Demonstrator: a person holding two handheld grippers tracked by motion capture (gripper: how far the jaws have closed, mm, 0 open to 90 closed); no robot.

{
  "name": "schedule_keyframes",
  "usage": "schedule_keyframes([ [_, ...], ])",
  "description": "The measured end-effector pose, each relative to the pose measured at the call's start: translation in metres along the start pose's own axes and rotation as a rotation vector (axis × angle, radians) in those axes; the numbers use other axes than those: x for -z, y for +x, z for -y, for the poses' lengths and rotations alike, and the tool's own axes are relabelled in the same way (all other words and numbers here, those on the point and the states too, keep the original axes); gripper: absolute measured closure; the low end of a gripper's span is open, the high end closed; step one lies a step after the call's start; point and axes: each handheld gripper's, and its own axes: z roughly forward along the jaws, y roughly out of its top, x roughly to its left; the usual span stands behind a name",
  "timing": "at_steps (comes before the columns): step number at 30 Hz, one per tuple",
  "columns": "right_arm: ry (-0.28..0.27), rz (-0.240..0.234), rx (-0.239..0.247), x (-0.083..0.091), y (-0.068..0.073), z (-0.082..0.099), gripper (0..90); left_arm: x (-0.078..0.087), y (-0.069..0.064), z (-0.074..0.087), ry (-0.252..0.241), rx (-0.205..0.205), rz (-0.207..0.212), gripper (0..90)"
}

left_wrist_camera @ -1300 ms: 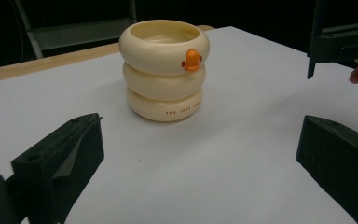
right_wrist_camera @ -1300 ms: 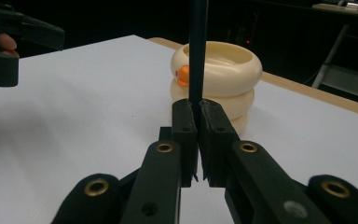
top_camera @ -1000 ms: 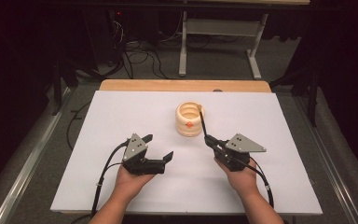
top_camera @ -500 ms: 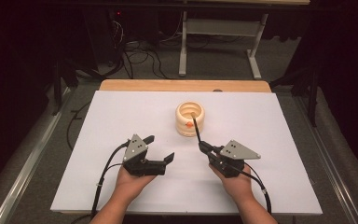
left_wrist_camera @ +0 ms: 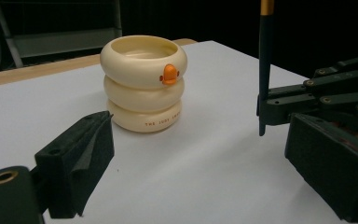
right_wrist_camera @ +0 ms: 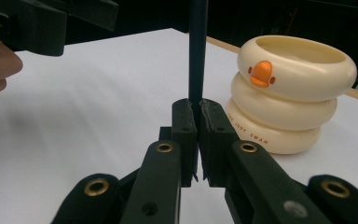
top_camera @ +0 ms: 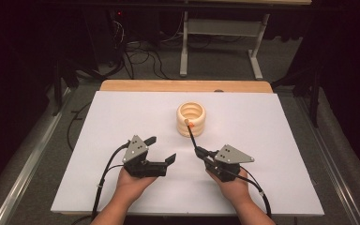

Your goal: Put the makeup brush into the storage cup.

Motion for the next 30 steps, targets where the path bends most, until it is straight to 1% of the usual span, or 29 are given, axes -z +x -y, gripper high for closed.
schedule_keyframes([
  [1, 0.010, 0.006, 0.002, 0.000, 0.001, 0.000, 87.6, 0.000, 0.000, 0.000, 0.000, -0.001, 0.001, 8.7],
  [2, 0.009, 0.005, -0.002, -0.001, 0.002, 0.000, 87.6, 0.001, 0.000, 0.000, -0.001, -0.001, 0.002, 8.7],
  [3, 0.009, 0.000, 0.005, -0.001, 0.002, 0.000, 87.6, 0.001, 0.000, -0.001, -0.001, -0.001, 0.003, 8.7],
  [4, 0.008, -0.006, -0.004, -0.001, 0.002, 0.001, 87.6, 0.001, 0.000, -0.001, -0.002, 0.000, 0.004, 8.8],
  [6, 0.011, -0.008, -0.003, -0.002, 0.004, 0.001, 87.6, 0.002, -0.001, -0.001, -0.007, 0.002, 0.007, 9.0],
  [7, 0.008, -0.015, 0.007, -0.003, 0.004, 0.001, 87.6, 0.002, -0.001, -0.001, -0.008, 0.000, 0.008, 9.3],
  [12, 0.016, -0.019, 0.008, -0.005, 0.008, 0.001, 87.6, 0.003, -0.002, -0.002, -0.014, 0.003, 0.015, 10.9],
  [14, 0.023, -0.025, 0.020, -0.005, 0.010, 0.001, 87.6, 0.003, -0.002, -0.003, -0.015, 0.004, 0.015, 11.6],
  [15, 0.023, -0.025, 0.014, -0.006, 0.011, 0.001, 87.6, 0.004, -0.002, -0.003, -0.016, 0.007, 0.016, 12.0],
  [16, 0.024, -0.030, 0.022, -0.007, 0.011, 0.001, 87.6, 0.004, -0.002, -0.003, -0.017, 0.011, 0.021, 12.4],
  [18, 0.028, -0.035, 0.019, -0.008, 0.014, 0.002, 87.6, 0.004, -0.002, -0.003, -0.019, 0.017, 0.026, 13.8],
  [19, 0.031, -0.041, 0.029, -0.008, 0.014, 0.002, 87.6, 0.004, -0.002, -0.003, -0.020, 0.017, 0.027, 14.7],
  [20, 0.027, -0.044, 0.019, -0.009, 0.016, 0.002, 87.6, 0.005, -0.002, -0.003, -0.021, 0.017, 0.028, 15.4],
  [30, 0.036, -0.076, 0.036, -0.013, 0.024, 0.003, 87.6, 0.007, -0.001, -0.005, -0.034, 0.032, 0.048, 18.4],
])
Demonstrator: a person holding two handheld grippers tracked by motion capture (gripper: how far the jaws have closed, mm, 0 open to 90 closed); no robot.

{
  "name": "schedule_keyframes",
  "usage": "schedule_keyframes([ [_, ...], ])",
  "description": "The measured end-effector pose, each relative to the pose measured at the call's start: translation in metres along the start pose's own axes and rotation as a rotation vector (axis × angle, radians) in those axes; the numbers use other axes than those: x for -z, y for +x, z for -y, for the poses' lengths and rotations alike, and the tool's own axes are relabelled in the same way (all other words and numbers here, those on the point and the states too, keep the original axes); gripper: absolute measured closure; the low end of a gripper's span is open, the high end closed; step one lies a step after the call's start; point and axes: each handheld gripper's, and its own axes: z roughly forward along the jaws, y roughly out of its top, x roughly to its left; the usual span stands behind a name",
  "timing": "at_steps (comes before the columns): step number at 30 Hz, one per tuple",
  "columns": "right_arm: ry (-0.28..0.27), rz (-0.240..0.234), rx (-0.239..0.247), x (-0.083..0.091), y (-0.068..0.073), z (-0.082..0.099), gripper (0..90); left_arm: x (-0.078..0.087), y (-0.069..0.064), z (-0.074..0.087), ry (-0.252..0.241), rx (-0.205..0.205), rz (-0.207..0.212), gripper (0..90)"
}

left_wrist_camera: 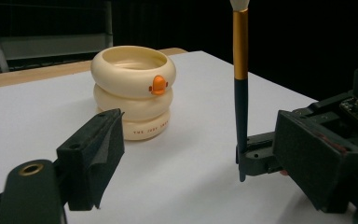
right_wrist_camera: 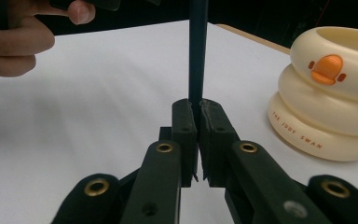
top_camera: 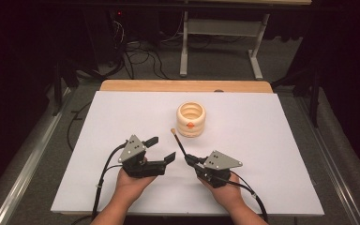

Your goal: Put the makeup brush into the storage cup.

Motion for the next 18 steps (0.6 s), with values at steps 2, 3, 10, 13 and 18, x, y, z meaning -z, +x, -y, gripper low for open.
schedule_keyframes([
  [2, -0.001, -0.003, -0.009, -0.001, 0.002, 0.000, 87.6, 0.001, 0.000, 0.000, -0.006, 0.002, 0.010, 20.4],
  [3, -0.002, -0.011, -0.002, -0.001, 0.002, 0.000, 87.6, 0.001, 0.000, -0.001, -0.008, 0.000, 0.012, 21.4],
  [10, 0.001, -0.029, 0.003, -0.003, 0.009, 0.000, 87.6, 0.003, -0.002, -0.001, -0.018, -0.006, 0.036, 29.7],
  [13, -0.005, -0.042, 0.002, -0.004, 0.011, 0.000, 87.5, 0.003, -0.002, -0.001, -0.020, -0.008, 0.046, 33.6],
  [18, 0.005, -0.044, 0.002, -0.005, 0.014, 0.000, 87.6, 0.004, -0.002, -0.001, -0.019, -0.011, 0.055, 39.7],
])
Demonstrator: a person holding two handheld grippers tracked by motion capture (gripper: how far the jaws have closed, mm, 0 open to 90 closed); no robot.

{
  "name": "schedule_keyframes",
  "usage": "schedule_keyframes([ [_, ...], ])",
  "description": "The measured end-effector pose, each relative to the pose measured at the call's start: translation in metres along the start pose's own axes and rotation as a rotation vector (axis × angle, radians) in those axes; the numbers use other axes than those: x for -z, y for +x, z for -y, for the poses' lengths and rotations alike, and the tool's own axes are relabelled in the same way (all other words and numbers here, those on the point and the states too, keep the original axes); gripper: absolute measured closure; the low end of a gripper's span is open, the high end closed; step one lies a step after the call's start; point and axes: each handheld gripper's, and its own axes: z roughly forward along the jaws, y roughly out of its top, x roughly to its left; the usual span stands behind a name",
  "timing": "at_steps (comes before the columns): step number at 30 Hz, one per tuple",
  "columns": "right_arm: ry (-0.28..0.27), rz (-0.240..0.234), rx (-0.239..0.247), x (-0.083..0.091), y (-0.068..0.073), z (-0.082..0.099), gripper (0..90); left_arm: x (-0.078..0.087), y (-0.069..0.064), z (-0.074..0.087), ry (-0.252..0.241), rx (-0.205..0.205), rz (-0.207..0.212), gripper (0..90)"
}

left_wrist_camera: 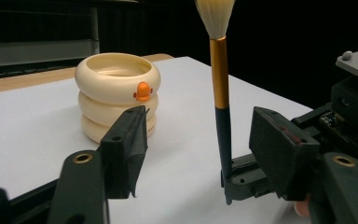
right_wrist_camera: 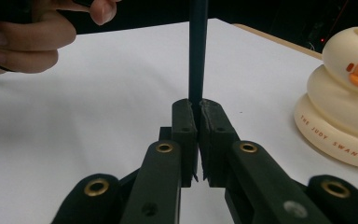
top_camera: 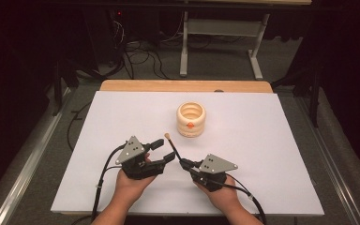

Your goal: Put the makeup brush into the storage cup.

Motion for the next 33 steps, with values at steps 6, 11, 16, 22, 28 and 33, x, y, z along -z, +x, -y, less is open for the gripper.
schedule_keyframes([
  [6, -0.005, -0.016, 0.018, -0.0023, 0.0034, -0.0006, 87.6, 0.0003, -0.0002, 0.0004, 0.001, -0.008, 0.014, 47.3],
  [11, 0.002, -0.016, 0.022, -0.0023, 0.0041, -0.0005, 87.6, -0.0002, 0.0008, 0.0006, 0.003, 0.011, 0.043, 53.5],
  [16, 0.001, -0.015, 0.027, -0.0028, 0.0046, -0.0004, 87.6, -0.0001, 0.0019, 0.0013, -0.003, 0.031, 0.069, 60.6],
  [22, 0.002, -0.015, 0.031, -0.0025, 0.0045, -0.0005, 87.6, 0.0008, 0.0029, 0.0016, -0.014, 0.051, 0.083, 65.9],
  [28, 0.000, -0.019, 0.030, -0.0035, 0.0053, -0.0004, 87.6, 0.0020, 0.0053, 0.0019, -0.028, 0.076, 0.103, 71.7],
  [33, 0.003, -0.020, 0.033, -0.0034, 0.0051, -0.0005, 87.6, 0.0018, 0.0052, 0.0023, -0.028, 0.074, 0.106, 75.7],
])
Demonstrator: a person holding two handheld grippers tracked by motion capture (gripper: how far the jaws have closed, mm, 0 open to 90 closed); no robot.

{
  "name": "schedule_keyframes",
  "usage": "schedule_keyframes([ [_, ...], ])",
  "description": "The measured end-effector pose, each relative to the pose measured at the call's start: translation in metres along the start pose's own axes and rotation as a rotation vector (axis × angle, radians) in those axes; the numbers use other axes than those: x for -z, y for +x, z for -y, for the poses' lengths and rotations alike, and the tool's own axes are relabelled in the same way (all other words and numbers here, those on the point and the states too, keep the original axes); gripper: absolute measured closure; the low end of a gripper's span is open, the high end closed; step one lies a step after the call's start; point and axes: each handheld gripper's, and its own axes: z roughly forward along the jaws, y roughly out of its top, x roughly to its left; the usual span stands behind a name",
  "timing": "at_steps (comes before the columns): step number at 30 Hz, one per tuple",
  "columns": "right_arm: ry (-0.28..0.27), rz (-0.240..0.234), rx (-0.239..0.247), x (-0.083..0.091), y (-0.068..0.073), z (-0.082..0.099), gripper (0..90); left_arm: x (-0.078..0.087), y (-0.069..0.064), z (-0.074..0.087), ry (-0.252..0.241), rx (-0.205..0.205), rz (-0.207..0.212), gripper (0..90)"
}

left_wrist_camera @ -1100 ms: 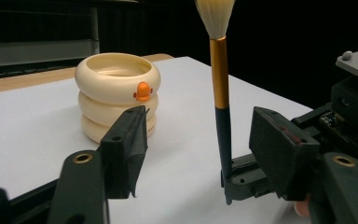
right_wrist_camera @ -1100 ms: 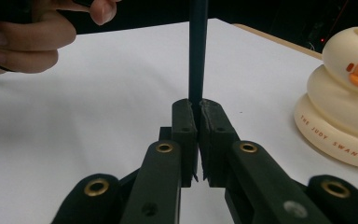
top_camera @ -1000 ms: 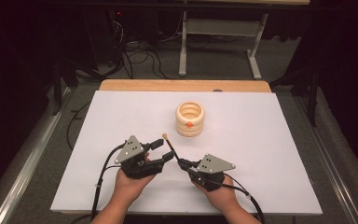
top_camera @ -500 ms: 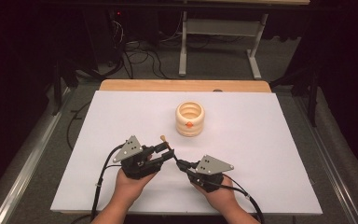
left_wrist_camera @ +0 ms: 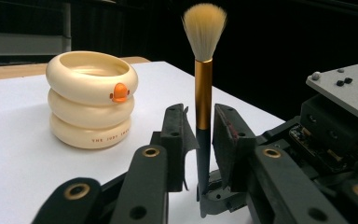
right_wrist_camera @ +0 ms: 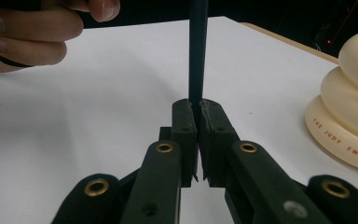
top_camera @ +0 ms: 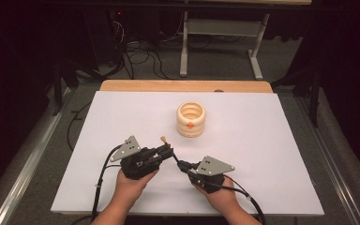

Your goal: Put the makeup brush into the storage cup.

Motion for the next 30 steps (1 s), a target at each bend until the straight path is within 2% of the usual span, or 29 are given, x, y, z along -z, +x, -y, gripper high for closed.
schedule_keyframes([
  [7, 0.005, 0.002, 0.000, 0.0001, 0.0003, -0.0001, 87.6, -0.0003, -0.0003, 0.0004, -0.001, -0.001, 0.010, 79.7],
  [13, 0.007, 0.004, 0.006, 0.0000, 0.0000, 0.0000, 87.6, -0.0004, 0.0030, 0.0011, -0.004, 0.031, 0.039, 82.3],
  [30, 0.008, -0.006, 0.006, -0.0005, -0.0002, 0.0000, 87.1, 0.0000, 0.0021, 0.0015, -0.007, 0.010, 0.045, 83.2],
])
